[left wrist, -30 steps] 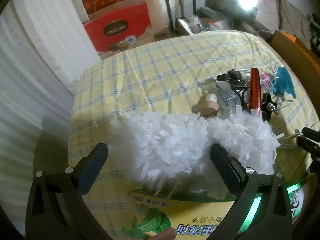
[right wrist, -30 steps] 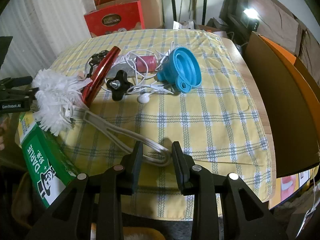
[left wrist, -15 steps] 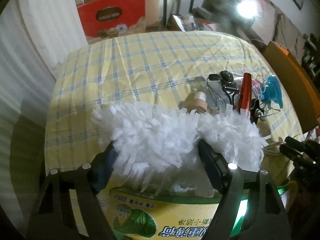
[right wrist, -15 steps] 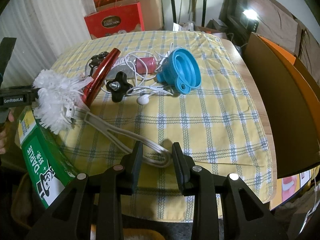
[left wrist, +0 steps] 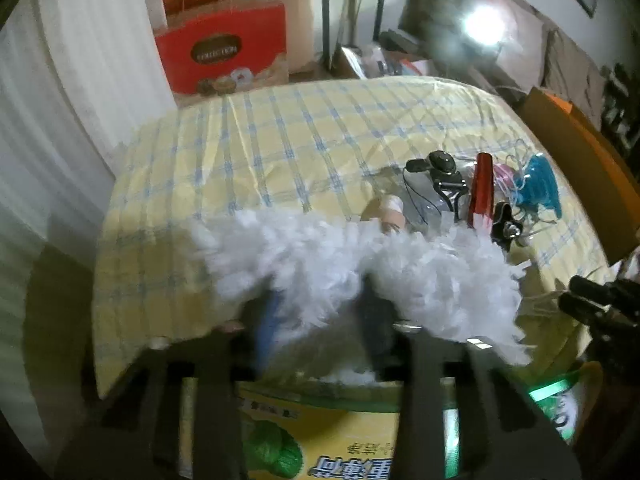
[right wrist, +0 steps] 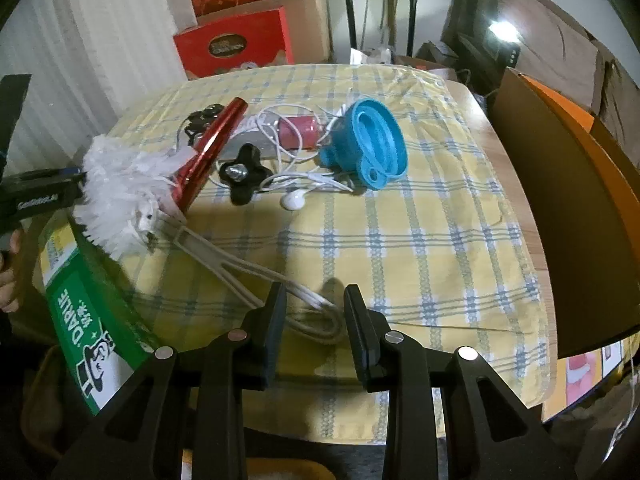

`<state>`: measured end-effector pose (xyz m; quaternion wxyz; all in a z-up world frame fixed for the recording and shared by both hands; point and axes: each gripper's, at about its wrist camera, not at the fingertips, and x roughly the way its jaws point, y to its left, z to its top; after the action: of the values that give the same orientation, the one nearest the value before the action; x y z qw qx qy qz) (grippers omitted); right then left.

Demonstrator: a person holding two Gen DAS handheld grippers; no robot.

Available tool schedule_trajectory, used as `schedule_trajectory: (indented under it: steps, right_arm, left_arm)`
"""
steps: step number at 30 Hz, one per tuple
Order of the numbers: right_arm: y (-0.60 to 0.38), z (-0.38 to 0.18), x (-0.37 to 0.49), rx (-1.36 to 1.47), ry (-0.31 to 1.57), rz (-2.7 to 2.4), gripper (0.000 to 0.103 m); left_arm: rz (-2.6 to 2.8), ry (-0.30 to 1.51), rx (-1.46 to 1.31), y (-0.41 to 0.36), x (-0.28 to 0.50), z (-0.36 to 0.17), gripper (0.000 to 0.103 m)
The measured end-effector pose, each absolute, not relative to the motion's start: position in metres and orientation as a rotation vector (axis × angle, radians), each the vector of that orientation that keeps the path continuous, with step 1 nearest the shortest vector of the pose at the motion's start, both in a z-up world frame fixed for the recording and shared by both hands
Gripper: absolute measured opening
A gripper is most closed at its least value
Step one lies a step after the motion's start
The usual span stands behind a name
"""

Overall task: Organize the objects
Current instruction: 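Close the left gripper on the feather duster head, then lift the duster head with the left gripper while the right gripper approaches the white handle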

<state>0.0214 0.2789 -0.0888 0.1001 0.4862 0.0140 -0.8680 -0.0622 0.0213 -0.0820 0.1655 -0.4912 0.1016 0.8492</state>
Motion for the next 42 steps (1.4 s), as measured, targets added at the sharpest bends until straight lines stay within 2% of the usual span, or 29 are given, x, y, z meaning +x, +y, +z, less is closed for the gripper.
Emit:
schedule_trajectory:
  steps: [3, 8, 10, 13, 32, 38, 40, 42]
  right_arm:
    - [0.276, -0.091, 0.021, 1.426, -0.008, -2.523, 0.028]
    - [0.273, -0.09, 0.023, 1.414, -0.003, -2.53, 0.025]
    - [0.273, -0.088, 0.024, 1.404, -0.018, -2.532, 0.017]
    - [0.274, -0.086, 0.024, 1.394, -0.013, -2.539, 0.011]
    - [0.291, -0.075, 0.031, 1.334, -0.021, -2.556, 0.009]
    - [0.292, -0.079, 0.032, 1.333, 0.005, -2.557, 0.013]
    - [0.292, -0.08, 0.034, 1.33, 0.015, -2.55, 0.026]
    - [0.291, -0.081, 0.036, 1.32, 0.032, -2.546, 0.031]
  left_arm:
    - [2.455, 0.358, -1.38, 0.024, -0.059, -0.083, 0.018]
    - [2.468, 0.238, -1.403, 0.017, -0.06, -0.083, 0.013]
    - [2.464, 0.198, -1.413, 0.013, -0.061, -0.082, 0.011]
    - [2.464, 0.171, -1.416, 0.012, -0.06, -0.08, 0.008]
    - [2.484, 0.14, -1.415, 0.009, -0.053, -0.074, 0.007]
    - [2.491, 0.141, -1.417, 0.007, -0.051, -0.072, 0.007]
    - [2.493, 0.14, -1.42, 0.007, -0.051, -0.073, 0.007]
    - [2.493, 0.139, -1.422, 0.008, -0.051, -0.073, 0.007]
